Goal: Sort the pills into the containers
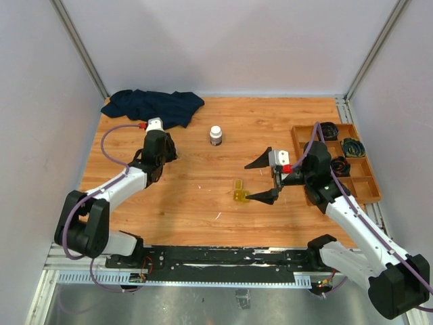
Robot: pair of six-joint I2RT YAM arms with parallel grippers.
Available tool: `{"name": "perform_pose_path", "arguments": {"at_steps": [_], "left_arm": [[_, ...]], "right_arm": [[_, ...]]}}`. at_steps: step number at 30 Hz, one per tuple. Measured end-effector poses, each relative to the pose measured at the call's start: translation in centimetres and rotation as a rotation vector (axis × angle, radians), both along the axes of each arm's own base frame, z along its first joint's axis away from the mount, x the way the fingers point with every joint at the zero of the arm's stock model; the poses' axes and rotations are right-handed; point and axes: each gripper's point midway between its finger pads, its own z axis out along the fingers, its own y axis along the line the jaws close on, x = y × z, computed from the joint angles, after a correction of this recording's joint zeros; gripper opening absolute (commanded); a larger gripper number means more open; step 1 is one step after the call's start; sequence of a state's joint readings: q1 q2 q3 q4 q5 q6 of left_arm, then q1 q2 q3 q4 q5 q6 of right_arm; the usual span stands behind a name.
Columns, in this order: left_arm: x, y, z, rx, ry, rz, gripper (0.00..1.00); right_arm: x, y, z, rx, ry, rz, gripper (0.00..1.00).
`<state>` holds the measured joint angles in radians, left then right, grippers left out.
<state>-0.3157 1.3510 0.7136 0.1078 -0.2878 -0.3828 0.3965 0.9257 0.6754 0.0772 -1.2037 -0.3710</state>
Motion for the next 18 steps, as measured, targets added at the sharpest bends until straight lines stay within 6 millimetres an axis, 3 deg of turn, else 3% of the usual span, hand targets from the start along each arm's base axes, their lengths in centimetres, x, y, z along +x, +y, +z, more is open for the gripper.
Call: {"name": "perform_pose_path", "arguments": {"at_steps": [1,5,7,10,18], "left_arm": [[0.2,0.1,-0.1,0.007,0.007,0.007,0.28],[0.9,0.3,-0.6,0.026,0.028,0.026,0.61],[1.2,0.3,-0.7,0.035,0.039,0.031,0.70],[1.8,0.2,-0.4,0.037,0.035,0.032,0.76],[1.7,-0.2,0.6,0.023,0.023,0.017,0.80]], "right_arm": [[0.0,0.0,0.0,0.000,0.000,0.000,0.96],[0.0,0.0,0.0,0.000,0.000,0.000,0.96],[0.0,0.0,0.0,0.000,0.000,0.000,0.96],[0.0,0.0,0.0,0.000,0.000,0.000,0.96],[0.0,0.0,0.0,-0.001,0.001,-0.001,0.96]]}}
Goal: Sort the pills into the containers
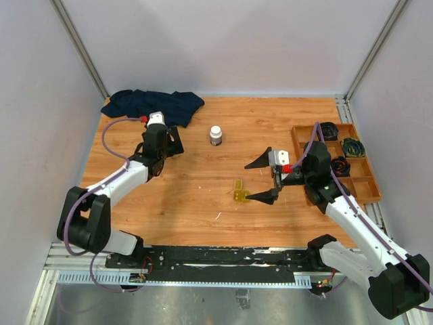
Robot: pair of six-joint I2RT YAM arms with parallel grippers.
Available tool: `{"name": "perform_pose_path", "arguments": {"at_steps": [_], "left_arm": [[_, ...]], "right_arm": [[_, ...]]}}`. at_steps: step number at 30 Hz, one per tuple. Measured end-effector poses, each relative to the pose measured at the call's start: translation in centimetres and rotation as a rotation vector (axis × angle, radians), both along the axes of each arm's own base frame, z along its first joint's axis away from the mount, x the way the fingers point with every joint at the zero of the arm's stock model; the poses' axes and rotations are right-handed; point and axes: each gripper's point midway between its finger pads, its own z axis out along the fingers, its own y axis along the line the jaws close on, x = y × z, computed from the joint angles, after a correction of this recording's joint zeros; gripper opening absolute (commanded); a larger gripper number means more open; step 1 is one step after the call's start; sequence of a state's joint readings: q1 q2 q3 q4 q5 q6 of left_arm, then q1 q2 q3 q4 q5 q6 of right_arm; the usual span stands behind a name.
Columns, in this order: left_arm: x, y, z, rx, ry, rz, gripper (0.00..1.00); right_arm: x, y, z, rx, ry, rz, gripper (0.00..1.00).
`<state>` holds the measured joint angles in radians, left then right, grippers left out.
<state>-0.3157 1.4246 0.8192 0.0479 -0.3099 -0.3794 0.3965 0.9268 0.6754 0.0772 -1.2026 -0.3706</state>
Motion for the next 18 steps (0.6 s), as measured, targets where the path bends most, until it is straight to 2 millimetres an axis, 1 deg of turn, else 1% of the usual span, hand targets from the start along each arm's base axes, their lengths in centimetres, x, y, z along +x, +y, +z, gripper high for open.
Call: {"name": "perform_pose_path", "arguments": {"at_steps": [2,4,7,8,9,11,13,14,16,18], "left_arm": [[-0.4,-0.6,1.4,-0.028,-0.031,-0.037,0.80],[-1.2,-1.4,3.6,-0.071,-0.093,-0.096,0.80],[-3.4,-3.0,7.1,-0.152,-0.224,-0.222,0.79],[-4.5,-3.9,8.1,-0.188,-0.274,-0.286,0.78],[-5.5,-4.6,8.7,-0.212,-0.310,-0.335,0.78],[-7.3,-6.3,9.5,-0.245,-0.368,-0.439,0.78],[-9.4,-8.9,9.8,-0.264,-0.401,-0.566,0.78],[-10.8,-10.7,9.8,-0.269,-0.415,-0.647,0.77],[-13.3,-13.7,9.8,-0.282,-0.430,-0.782,0.77],[-15.4,-16.0,9.5,-0.303,-0.445,-0.891,0.76]], "right_arm": [[0.0,0.0,0.0,-0.001,0.001,-0.001,0.96],[0.1,0.0,-0.1,-0.001,0.003,-0.003,0.96],[0.5,-0.1,-0.3,-0.005,0.010,-0.014,0.97],[0.6,-0.2,-0.4,-0.007,0.014,-0.019,0.97],[0.8,-0.3,-0.4,-0.008,0.016,-0.027,0.97],[1.2,-0.5,-0.6,-0.011,0.020,-0.043,0.98],[1.7,-0.8,-0.7,-0.013,0.028,-0.061,0.99],[1.9,-0.9,-0.8,-0.015,0.032,-0.069,0.99],[2.3,-1.1,-1.1,-0.020,0.051,-0.084,1.00],[2.8,-1.3,-1.6,-0.026,0.082,-0.098,1.00]]}}
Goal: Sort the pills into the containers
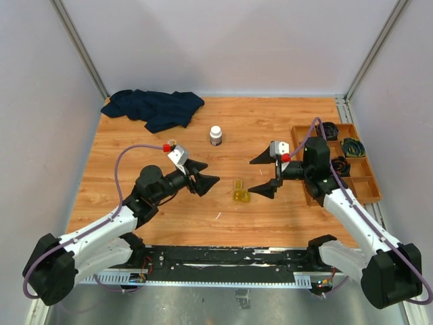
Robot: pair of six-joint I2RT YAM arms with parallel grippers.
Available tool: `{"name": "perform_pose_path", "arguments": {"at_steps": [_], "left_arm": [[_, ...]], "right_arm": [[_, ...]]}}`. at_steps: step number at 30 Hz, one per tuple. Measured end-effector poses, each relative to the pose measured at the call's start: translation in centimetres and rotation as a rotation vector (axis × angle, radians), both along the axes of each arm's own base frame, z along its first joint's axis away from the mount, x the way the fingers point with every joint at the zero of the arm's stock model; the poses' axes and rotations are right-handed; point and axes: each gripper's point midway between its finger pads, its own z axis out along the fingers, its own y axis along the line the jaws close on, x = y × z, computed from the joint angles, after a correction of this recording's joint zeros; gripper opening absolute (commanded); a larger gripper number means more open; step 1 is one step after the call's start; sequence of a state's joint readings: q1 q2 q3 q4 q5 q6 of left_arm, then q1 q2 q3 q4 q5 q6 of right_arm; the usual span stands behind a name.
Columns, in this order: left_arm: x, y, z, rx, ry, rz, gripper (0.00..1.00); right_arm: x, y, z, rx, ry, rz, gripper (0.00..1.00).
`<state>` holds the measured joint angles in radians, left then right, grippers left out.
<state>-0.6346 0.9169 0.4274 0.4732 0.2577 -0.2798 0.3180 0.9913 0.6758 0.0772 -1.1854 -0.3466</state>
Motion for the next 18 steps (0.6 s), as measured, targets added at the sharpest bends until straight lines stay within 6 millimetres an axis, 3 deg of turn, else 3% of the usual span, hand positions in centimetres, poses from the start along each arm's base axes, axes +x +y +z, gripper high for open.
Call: {"name": "perform_pose_path", "arguments": {"at_steps": [3,9,18], "left_arm": [[-1.0,-1.0,-1.0,-0.019,0.004,-0.052,0.72],[-0.7,-1.7,-4.5,-0.046,0.128,-0.042,0.70],[0.4,-2.5,-6.6,-0.122,0.243,-0.003,0.72]], "right_arm": [[0.8,-0.1,-1.1,-0.017,0.059,-0.015,0.98],[2.9,-0.1,-3.9,-0.085,0.225,-0.090,0.91],[3.0,-1.4,-9.5,-0.231,0.468,-0.205,0.83]]}}
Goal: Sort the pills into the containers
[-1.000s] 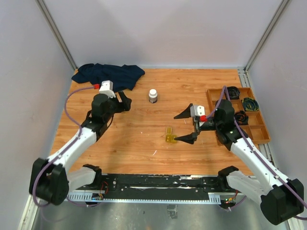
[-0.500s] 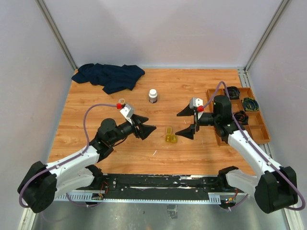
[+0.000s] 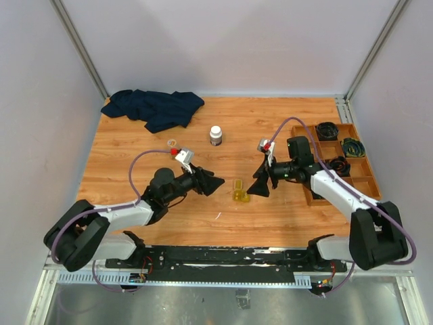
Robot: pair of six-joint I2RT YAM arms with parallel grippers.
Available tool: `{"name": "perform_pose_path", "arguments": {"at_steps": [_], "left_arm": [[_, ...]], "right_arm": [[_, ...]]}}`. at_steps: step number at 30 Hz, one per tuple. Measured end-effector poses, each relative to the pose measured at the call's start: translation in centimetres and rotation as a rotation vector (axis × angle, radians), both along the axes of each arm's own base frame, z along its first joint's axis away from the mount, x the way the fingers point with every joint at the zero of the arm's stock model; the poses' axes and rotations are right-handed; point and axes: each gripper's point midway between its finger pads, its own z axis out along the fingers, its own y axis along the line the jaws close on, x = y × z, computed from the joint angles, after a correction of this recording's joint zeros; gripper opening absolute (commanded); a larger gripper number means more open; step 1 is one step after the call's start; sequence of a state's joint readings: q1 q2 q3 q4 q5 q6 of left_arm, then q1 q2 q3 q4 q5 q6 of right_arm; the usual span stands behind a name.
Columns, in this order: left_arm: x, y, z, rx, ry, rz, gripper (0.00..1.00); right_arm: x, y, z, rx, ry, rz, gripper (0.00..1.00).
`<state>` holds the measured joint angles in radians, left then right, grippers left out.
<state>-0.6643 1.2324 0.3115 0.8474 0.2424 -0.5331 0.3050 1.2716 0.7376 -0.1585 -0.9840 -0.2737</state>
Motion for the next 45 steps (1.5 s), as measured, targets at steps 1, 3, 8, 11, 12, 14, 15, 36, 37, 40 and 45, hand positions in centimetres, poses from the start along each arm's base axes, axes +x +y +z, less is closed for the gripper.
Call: {"name": "perform_pose_path", "arguments": {"at_steps": [1,3,8,11,12,14,15,36,37,40,45], "left_arm": [[0.1,-0.1,-0.3,-0.002,0.009,0.002,0.72],[0.5,-0.4,-0.9,0.004,0.027,0.003,0.69],[2.4,-1.6,-2.7,0.044,0.078,0.016,0.61],[3.6,-1.9,-3.6,0.076,0.096,0.045,0.56],[3.8,-1.9,-3.9,0.086,0.102,0.053,0.56],[4.5,-1.8,-4.8,0.121,0.117,0.076,0.56],[4.8,-1.7,-5.4,0.141,0.126,0.090,0.54],[6.8,-1.7,-12.0,0.287,0.259,0.096,0.51],[6.8,-1.9,-12.0,0.281,0.259,0.088,0.51],[6.7,-2.3,-11.9,0.270,0.258,0.065,0.51],[6.5,-2.9,-11.9,0.253,0.258,0.030,0.51]], "right_arm": [[-0.1,-0.1,-0.7,-0.011,0.034,-0.005,0.82],[-0.3,-0.2,-2.5,-0.041,0.117,-0.014,0.81],[-0.7,-0.6,-6.0,-0.106,0.288,-0.039,0.74],[-0.6,-0.7,-7.0,-0.131,0.339,-0.070,0.69],[-0.5,-0.8,-7.2,-0.139,0.348,-0.082,0.67],[-0.2,-0.9,-7.8,-0.157,0.370,-0.110,0.63],[0.0,-1.0,-8.1,-0.164,0.386,-0.123,0.62],[1.1,-0.5,-10.1,-0.217,0.561,-0.184,0.50],[1.0,-0.4,-10.1,-0.219,0.562,-0.181,0.50],[0.7,0.0,-10.1,-0.229,0.570,-0.163,0.50],[0.2,1.0,-10.2,-0.254,0.566,-0.125,0.49]]}}
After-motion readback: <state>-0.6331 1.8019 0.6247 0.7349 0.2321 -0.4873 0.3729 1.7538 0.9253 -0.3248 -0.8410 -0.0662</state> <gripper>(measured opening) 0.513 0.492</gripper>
